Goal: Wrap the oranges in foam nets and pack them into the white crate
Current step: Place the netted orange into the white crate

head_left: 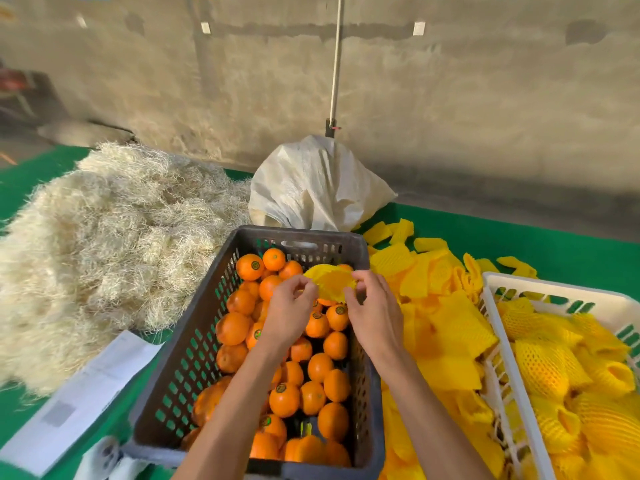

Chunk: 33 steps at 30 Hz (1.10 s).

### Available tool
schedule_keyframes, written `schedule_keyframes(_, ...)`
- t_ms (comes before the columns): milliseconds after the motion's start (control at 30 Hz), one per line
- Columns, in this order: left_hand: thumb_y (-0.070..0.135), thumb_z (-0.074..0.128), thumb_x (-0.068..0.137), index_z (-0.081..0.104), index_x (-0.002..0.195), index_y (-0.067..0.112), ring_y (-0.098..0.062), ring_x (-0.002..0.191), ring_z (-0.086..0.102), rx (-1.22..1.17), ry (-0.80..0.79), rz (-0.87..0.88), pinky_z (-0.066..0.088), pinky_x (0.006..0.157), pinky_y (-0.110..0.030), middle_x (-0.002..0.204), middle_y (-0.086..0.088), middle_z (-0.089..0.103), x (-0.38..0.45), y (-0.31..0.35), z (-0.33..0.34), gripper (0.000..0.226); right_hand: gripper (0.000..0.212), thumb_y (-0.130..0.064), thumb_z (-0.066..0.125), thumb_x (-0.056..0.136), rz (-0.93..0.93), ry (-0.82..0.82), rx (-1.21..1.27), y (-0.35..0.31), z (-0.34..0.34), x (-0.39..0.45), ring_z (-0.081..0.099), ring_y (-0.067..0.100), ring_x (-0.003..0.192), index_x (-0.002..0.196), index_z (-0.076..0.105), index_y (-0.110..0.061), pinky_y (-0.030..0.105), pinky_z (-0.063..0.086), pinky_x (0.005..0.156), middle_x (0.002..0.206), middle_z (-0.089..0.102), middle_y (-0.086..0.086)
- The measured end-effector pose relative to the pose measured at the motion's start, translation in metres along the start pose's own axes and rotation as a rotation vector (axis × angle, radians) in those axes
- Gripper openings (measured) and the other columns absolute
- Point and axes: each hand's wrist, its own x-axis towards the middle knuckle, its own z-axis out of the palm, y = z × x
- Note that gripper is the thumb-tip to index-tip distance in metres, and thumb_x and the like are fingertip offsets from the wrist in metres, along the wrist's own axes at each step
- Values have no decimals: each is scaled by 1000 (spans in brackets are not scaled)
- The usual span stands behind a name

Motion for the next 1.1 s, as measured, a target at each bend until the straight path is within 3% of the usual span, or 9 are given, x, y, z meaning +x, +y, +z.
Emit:
schedule_keyframes(100,22,55,105,69,95,10,-47,91,64,27,-63,-73,56,78,-61,95,-19,71,18,-21,-15,21,26,-27,66,96,55,-59,25,0,13,8,63,15,92,117,52,-20,15,39,63,100,66,-4)
schedule_keyframes(200,24,58,104,66,112,18,-27,96,65,281,-223,-149,57,81,-44,111,-4,68,39,-46,-25,12,35,-21,66,94,68,-94,48,-2,26,17,61,17,86,123,47,-16,12,33,53,95,62,1)
schedule_keyframes(333,18,68,95,48,142,15,-29,118,60,820,-460,-264,55,86,-36,136,-9,56,58,-80,-16,51,29,-18,59,97,35,-108,4,1,41,25,56,14,90,125,59,-10,15,37,67,107,59,5)
schedule_keyframes(467,19,78,88,44,145,18,-35,121,60,1169,-498,-221,59,89,-45,140,-10,47,62,-100,-1,66,14,-20,65,96,24,-96,17,2,46,30,53,10,84,108,65,-13,17,40,68,100,57,1)
schedule_keyframes(633,35,82,83,55,131,17,-30,111,63,1232,-462,-208,60,85,-40,141,-9,46,66,-104,3,58,14,-28,66,96,-8,-54,4,1,40,28,55,13,78,95,58,-16,29,52,64,97,52,-1)
schedule_keyframes(767,62,80,72,58,122,12,-31,119,54,1093,-436,-171,55,94,-44,127,-10,54,64,-86,-9,74,16,-29,63,97,9,-49,3,-1,27,26,59,15,79,101,55,-16,33,54,65,101,56,0)
schedule_keyframes(867,62,77,63,58,78,20,-9,74,58,582,-330,-169,48,63,-35,74,9,59,54,-58,-24,49,17,-27,63,98,30,-104,0,-1,19,19,60,16,76,104,51,-17,27,47,57,91,60,1)
schedule_keyframes(933,62,80,63,56,65,23,-1,57,49,280,-294,-158,41,55,-28,59,14,52,44,-37,-34,46,18,-21,62,98,10,-78,-8,-2,12,11,58,16,69,106,47,-18,18,34,49,85,59,1)
schedule_keyframes(1100,58,87,71,79,114,19,-19,119,69,-363,-454,-273,58,95,-36,123,0,75,11,-1,-38,59,42,-16,63,95,68,-118,-45,-7,-1,-1,61,28,109,135,50,-11,29,47,75,122,60,10)
